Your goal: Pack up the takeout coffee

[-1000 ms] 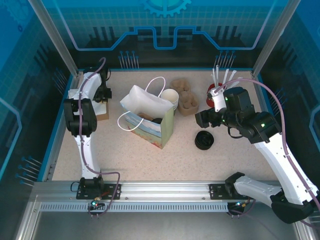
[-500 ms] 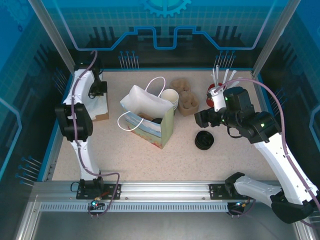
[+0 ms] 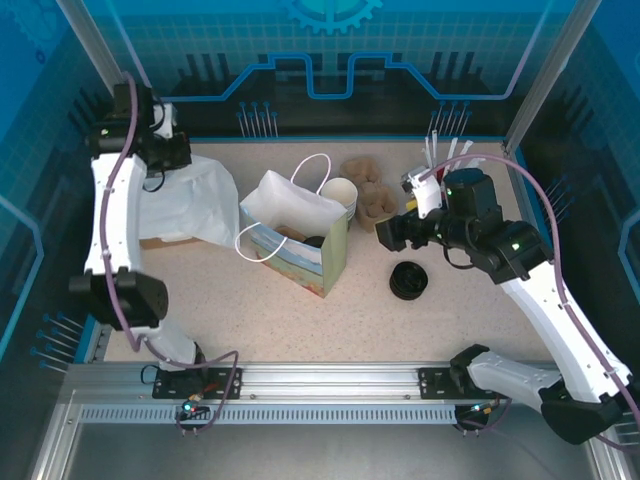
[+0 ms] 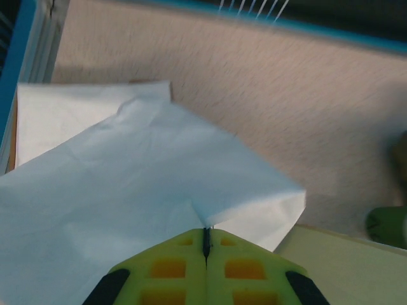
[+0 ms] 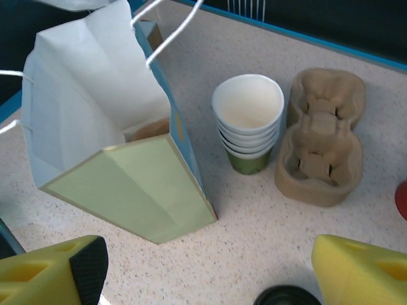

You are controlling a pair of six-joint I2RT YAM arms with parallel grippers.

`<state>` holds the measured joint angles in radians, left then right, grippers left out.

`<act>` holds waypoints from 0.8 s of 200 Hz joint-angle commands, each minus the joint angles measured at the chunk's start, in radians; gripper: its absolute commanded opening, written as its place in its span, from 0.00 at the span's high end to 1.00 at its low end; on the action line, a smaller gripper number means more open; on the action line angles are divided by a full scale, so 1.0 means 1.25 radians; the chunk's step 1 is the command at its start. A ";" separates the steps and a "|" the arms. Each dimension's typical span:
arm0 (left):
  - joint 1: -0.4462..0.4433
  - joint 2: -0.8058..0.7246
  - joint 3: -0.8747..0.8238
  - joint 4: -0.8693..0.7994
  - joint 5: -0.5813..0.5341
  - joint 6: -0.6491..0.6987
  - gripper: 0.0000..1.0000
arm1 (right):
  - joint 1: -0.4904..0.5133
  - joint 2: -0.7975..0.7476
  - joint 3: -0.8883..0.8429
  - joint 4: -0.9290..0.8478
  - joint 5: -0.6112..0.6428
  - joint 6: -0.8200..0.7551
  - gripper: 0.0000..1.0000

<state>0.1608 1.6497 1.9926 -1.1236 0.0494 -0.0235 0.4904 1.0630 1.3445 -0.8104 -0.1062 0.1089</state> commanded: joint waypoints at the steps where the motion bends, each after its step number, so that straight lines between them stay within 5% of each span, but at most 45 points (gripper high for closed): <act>1: 0.003 -0.092 -0.018 0.072 0.090 -0.018 1.00 | 0.005 0.031 0.057 0.074 -0.062 -0.024 0.15; 83: 0.002 -0.263 -0.037 0.182 0.212 -0.108 1.00 | 0.207 0.378 0.443 0.096 -0.067 -0.017 0.06; 160: 0.003 -0.294 -0.040 0.174 0.243 -0.130 1.00 | 0.284 0.847 0.991 -0.032 -0.083 0.066 0.07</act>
<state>0.1608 1.3056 1.9602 -0.9287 0.3141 -0.1600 0.8188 2.0083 2.4226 -0.7719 -0.1955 0.1326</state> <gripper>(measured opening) 0.046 0.935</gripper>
